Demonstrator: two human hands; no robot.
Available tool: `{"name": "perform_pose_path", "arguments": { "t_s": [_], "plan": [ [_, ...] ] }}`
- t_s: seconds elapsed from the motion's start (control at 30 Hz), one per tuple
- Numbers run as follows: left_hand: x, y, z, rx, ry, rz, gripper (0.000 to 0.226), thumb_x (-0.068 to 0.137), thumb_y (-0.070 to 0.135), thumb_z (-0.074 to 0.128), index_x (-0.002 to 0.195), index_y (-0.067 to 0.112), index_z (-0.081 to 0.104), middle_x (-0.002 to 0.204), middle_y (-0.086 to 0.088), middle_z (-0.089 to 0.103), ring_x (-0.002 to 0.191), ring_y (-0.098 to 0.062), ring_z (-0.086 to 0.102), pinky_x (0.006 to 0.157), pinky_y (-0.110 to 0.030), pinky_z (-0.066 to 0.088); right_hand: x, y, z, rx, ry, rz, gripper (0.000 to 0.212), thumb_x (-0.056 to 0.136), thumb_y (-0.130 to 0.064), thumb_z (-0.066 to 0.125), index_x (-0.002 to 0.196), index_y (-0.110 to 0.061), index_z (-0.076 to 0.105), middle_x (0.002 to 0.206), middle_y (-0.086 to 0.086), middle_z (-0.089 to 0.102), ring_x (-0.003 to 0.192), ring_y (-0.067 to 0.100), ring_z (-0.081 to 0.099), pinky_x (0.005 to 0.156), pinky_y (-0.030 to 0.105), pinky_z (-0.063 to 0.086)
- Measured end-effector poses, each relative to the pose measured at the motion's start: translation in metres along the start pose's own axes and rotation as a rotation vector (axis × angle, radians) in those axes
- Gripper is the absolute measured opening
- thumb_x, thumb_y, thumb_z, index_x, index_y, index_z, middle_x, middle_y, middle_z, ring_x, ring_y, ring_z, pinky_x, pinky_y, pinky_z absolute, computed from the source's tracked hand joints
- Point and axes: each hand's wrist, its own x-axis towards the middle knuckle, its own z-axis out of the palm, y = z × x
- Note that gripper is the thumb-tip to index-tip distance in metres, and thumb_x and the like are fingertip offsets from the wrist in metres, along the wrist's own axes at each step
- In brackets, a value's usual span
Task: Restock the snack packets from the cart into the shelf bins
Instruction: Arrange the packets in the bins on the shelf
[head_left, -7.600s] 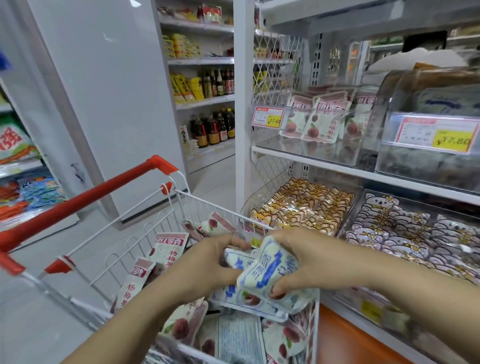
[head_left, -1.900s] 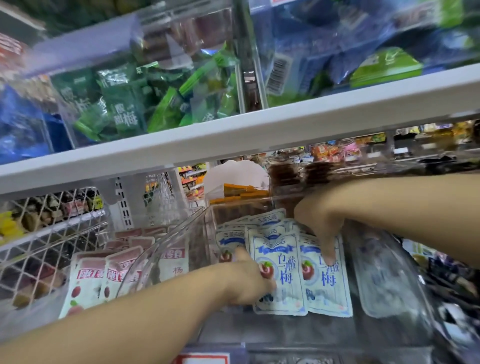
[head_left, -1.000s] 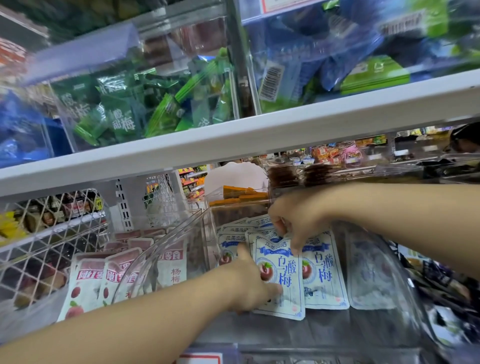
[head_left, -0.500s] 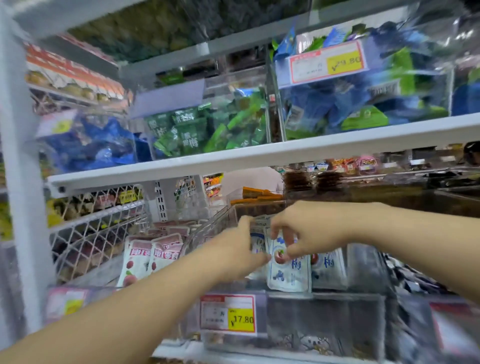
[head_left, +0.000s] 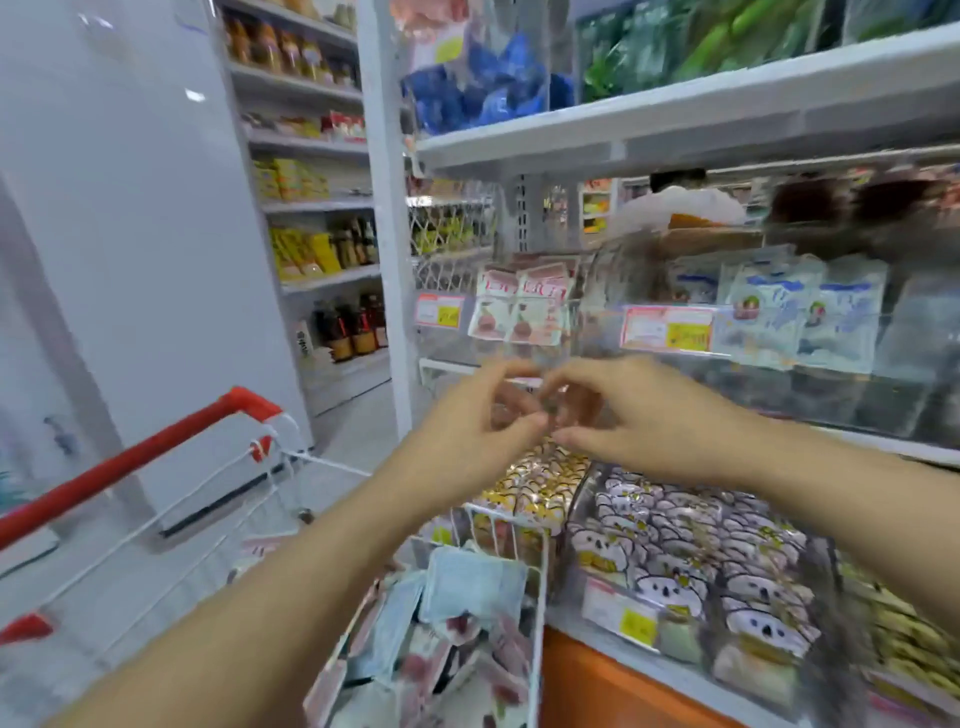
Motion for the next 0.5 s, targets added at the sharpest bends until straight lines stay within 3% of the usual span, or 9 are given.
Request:
{"name": "perform_pose_path", "arguments": {
  "t_s": [0.13,0.23,0.3,0.37,0.5],
  "plan": [
    [-0.054,-0.059,-0.015,0.147,-0.030,-0.164,0.038,0.097,0.025,0.065,0.133,0.030,0.054,0.102,0.015,0.067,0.078,0.002,0.066,0.071,-0.020,0.052,-0.004,-0.020,0.083,0.118,-0.136,-0.004,0.032,0.086,-0.039,0.068,0.117,-0.035,0.059,0.089,-0.017,0.068,0.080,0.006,0.063,0.079,0.039,0.054],
    [-0.088,-0.101,-0.026,0.255,-0.112,-0.288,0.037,0.096,0.028,0.064,0.132,0.029,0.055,0.104,0.014,0.068,0.085,-0.007,0.069,0.083,-0.027,0.055,-0.003,-0.024,0.135,0.163,-0.246,-0.001,0.032,0.087,-0.035,0.069,0.116,-0.028,0.059,0.088,-0.017,0.064,0.083,0.010,0.062,0.082,0.038,0.052],
    [-0.104,-0.125,-0.032,0.307,-0.166,-0.366,0.041,0.092,0.038,0.062,0.131,0.031,0.054,0.109,0.014,0.069,0.095,-0.009,0.069,0.093,-0.035,0.054,-0.001,-0.024,0.161,0.097,-0.392,-0.005,0.035,0.090,-0.037,0.066,0.123,-0.026,0.057,0.096,-0.016,0.064,0.092,0.012,0.061,0.085,0.036,0.050],
    [-0.115,-0.145,-0.033,0.391,-0.211,-0.406,0.046,0.090,0.045,0.058,0.134,0.031,0.052,0.113,0.013,0.068,0.101,-0.007,0.065,0.095,-0.034,0.051,0.004,-0.023,0.179,-0.061,-0.569,-0.004,0.039,0.093,-0.038,0.063,0.129,-0.025,0.055,0.108,-0.007,0.068,0.100,0.018,0.061,0.079,0.033,0.048],
    [-0.128,-0.171,-0.023,0.488,-0.342,-0.426,0.043,0.093,0.040,0.057,0.134,0.030,0.052,0.117,0.007,0.067,0.102,-0.012,0.062,0.093,-0.035,0.050,0.009,-0.018,0.215,-0.275,-0.783,0.004,0.039,0.090,-0.035,0.062,0.123,-0.017,0.053,0.109,0.007,0.057,0.095,0.029,0.058,0.072,0.037,0.048]
  ]
}}
